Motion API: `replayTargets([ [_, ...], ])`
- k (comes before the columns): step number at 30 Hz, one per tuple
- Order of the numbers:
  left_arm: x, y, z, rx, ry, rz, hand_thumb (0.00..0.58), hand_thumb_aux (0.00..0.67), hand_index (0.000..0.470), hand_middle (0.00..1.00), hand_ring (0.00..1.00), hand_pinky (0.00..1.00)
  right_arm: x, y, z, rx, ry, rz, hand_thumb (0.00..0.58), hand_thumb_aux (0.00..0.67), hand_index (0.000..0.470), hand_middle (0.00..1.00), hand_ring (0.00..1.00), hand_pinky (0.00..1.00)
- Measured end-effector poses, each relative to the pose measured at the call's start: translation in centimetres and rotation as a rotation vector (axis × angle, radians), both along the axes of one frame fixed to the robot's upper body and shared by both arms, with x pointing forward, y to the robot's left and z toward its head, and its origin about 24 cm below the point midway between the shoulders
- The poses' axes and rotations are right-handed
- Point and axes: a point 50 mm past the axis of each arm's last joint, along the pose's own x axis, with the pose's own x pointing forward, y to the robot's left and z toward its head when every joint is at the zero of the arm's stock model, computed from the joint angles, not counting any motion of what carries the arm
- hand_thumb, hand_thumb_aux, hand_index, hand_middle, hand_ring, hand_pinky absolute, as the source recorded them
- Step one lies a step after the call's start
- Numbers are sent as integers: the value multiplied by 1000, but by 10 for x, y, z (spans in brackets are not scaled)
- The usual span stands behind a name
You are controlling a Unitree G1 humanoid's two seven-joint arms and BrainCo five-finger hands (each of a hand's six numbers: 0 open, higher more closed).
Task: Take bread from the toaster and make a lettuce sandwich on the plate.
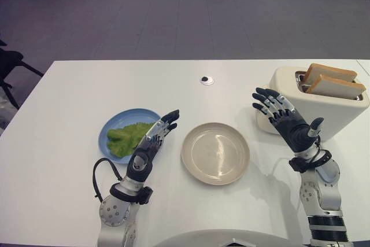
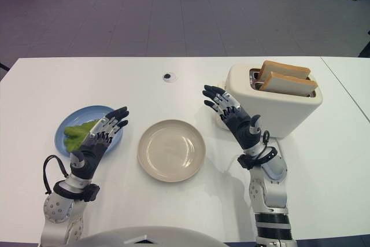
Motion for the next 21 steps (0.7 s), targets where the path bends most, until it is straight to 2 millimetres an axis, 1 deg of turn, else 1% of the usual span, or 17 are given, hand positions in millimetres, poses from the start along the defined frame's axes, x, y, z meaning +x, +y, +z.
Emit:
replayTargets([
  [3,1,0,0,-22,7,-9,0,0,0,0,0,0,0,0,-1,22,22,-5,0,0,0,0,0,0],
  [7,1,2,1,-38,1,-3,0,0,0,0,0,0,3,0,-3,51,60,-64,0,0,0,0,0,0],
  [11,8,9,4,-21,-39,106,0,0,0,0,0,0,3,2,-2,49,65,-77,0,0,0,0,0,0],
  [13,10,9,2,-25,-35,138,0,0,0,0,0,0,4,3,-2,74,98,-45,0,0,0,0,0,0],
  [21,10,10,1,-69,-37,56,0,0,0,0,0,0,1,8,6,91,52,25,0,0,0,0,0,0],
])
